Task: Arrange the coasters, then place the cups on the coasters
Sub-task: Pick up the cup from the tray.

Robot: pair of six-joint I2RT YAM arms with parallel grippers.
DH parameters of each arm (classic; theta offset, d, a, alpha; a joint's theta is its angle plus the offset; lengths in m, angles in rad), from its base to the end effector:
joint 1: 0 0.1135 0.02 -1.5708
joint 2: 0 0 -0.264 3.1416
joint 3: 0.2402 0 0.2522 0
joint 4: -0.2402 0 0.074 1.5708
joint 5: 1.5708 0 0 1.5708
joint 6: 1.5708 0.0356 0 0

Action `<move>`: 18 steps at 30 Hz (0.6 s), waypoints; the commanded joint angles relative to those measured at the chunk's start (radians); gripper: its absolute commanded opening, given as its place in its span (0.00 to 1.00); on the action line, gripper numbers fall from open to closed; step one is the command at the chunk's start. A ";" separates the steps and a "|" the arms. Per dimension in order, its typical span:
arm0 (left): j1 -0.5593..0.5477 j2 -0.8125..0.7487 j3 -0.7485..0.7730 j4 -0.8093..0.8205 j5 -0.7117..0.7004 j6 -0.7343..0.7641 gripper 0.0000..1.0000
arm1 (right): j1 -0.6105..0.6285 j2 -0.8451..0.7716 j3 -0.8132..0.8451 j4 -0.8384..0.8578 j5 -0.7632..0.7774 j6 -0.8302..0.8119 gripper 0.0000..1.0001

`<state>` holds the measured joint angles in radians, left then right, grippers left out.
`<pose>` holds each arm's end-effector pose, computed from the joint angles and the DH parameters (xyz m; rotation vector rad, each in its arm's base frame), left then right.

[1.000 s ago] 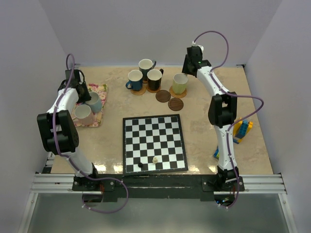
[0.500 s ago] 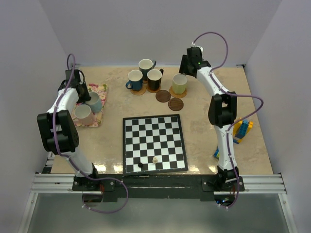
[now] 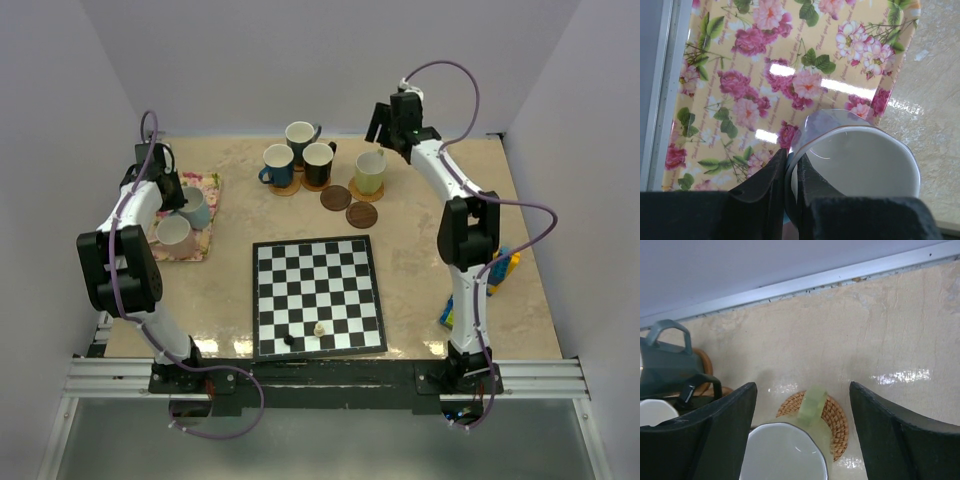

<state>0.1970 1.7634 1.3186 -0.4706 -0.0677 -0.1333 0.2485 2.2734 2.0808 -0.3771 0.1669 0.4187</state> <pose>0.3763 0.0776 0.2346 -0.4370 2.4479 0.1111 0.5194 0.1257 0.2681 0.2791 2.1209 0.2139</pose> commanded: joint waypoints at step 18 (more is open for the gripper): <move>0.009 -0.074 0.079 0.101 0.031 -0.008 0.00 | 0.002 -0.155 -0.045 0.106 0.068 0.028 0.79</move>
<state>0.1970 1.7645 1.3197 -0.4484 -0.0452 -0.0898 0.2485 2.2047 2.0357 -0.3069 0.1955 0.4484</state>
